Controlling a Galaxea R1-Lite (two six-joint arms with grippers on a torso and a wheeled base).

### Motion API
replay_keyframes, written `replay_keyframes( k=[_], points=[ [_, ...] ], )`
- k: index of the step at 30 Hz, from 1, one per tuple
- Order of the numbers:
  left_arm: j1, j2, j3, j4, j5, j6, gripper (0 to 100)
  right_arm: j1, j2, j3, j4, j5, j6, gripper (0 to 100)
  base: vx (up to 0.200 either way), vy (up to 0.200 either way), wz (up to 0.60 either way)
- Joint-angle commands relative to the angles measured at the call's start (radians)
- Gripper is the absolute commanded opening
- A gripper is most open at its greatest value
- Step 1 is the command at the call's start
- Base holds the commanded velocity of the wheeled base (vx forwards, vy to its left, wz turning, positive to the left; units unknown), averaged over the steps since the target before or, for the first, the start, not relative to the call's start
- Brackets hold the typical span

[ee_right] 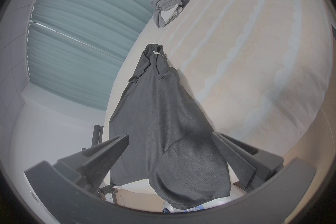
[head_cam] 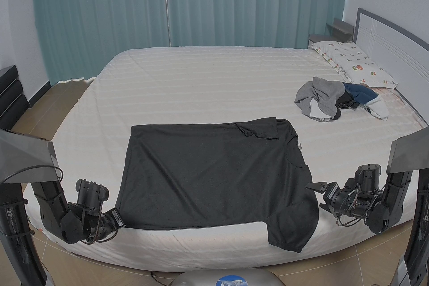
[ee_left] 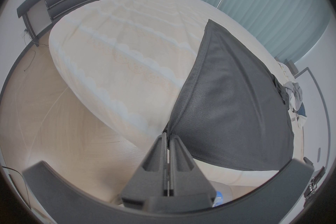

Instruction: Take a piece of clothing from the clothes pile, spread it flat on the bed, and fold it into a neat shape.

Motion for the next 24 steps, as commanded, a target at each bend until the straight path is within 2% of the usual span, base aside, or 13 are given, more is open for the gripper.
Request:
replay_keyframes(
  k=[1, 12, 19, 24],
  points=[
    [-0.002, 0.003, 0.009, 0.003, 0.008, 0.002, 0, -0.001, 0.003, 0.001, 0.001, -0.002, -0.002, 100, 0.0, 0.0, 0.0],
    [0.002, 0.007, 0.009, 0.0, 0.008, 0.008, 0, 0.005, 0.034, -0.002, 0.012, -0.005, -0.028, 100, 0.0, 0.0, 0.0],
    [0.006, -0.007, 0.011, 0.0, 0.005, 0.007, 0, 0.005, 0.08, -0.009, 0.006, -0.008, -0.14, 100, 0.0, 0.0, 0.0],
    [0.008, -0.011, 0.011, 0.0, -0.003, 0.005, 0, 0.002, 0.083, -0.023, 0.007, -0.008, -0.165, 100, 0.0, 0.0, 0.0]
  ],
)
